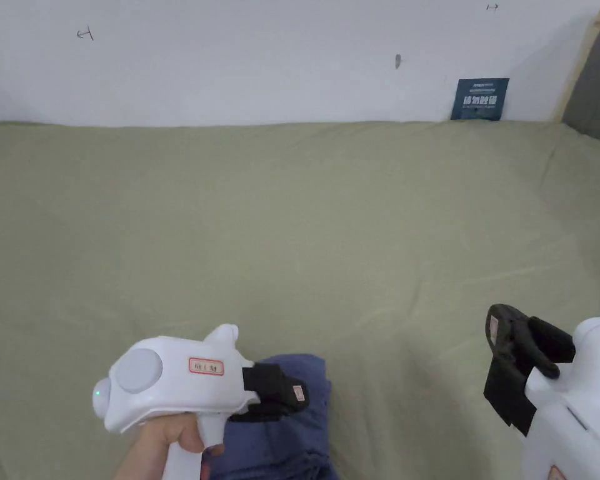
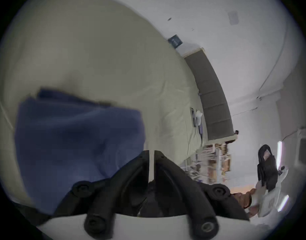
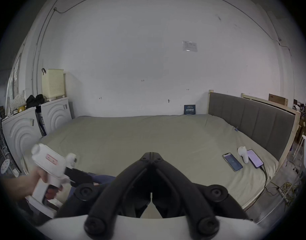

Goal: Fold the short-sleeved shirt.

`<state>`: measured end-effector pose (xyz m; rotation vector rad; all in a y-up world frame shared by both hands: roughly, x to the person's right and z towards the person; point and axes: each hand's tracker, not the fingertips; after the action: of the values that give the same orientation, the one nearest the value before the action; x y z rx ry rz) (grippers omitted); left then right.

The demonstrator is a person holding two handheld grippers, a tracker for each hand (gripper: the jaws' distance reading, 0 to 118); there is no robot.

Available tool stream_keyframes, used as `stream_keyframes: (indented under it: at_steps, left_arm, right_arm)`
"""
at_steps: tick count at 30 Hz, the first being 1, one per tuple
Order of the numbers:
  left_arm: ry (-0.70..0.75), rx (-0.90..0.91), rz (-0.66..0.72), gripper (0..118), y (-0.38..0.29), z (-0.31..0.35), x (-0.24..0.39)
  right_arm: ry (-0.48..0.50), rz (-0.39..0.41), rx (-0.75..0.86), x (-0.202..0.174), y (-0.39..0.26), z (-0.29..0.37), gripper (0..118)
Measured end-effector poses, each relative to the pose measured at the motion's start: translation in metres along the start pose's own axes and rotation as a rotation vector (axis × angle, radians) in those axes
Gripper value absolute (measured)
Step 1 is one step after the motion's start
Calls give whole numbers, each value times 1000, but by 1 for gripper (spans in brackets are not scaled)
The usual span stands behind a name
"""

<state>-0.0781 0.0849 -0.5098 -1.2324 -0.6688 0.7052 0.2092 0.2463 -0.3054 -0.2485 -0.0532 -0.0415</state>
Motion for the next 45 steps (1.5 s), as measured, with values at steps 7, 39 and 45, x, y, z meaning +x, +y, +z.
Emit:
stream_keyframes:
  at_steps: [7,39,45]
  left_arm:
    - [-53,-51,57,0,-26,-53,-44]
    - [-60,37,64,117,42,98,-125]
    - [-186,23,64,94,24,42,-132]
  right_arm:
    - [20,28,-56,-3,-10,-9,1]
    - [955,-1082,-898,-15,-222,-253,1]
    - [936,-1103,-904,-16,-218,-251,1]
